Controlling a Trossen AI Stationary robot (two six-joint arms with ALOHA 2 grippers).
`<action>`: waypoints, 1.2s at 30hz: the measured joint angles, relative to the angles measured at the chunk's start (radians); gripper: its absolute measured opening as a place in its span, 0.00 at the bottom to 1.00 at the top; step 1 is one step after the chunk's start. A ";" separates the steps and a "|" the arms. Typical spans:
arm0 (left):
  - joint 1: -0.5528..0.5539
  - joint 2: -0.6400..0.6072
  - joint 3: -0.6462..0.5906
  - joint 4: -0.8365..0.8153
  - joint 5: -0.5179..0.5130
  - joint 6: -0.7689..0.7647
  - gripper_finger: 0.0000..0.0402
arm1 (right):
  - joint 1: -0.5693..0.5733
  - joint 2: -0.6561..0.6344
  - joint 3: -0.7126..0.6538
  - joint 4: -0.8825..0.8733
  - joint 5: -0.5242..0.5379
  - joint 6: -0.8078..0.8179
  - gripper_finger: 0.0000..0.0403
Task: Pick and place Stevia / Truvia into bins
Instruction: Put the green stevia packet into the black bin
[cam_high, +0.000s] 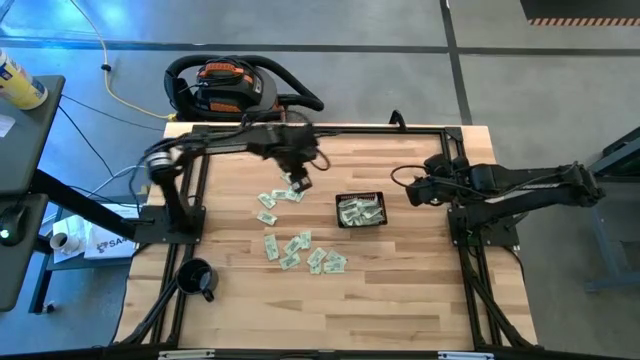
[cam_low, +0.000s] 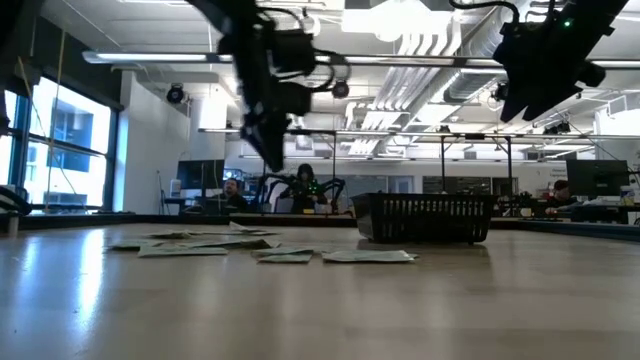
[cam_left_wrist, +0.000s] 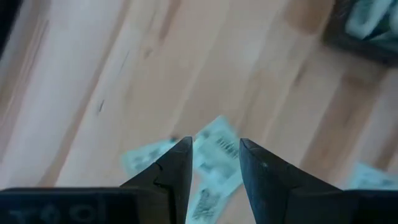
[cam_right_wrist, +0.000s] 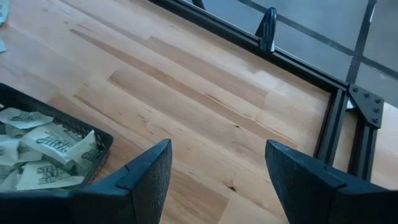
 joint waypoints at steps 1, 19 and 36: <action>0.012 -0.040 -0.065 0.041 -0.003 0.000 0.41 | -0.005 0.000 0.000 0.000 0.000 -0.010 0.62; 0.074 -0.084 -0.355 0.313 -0.104 0.520 0.55 | -0.071 0.000 0.000 0.013 -0.029 -0.061 0.62; 0.126 0.029 -0.353 0.352 0.031 0.681 0.58 | -0.084 0.000 0.000 0.005 -0.034 -0.057 0.62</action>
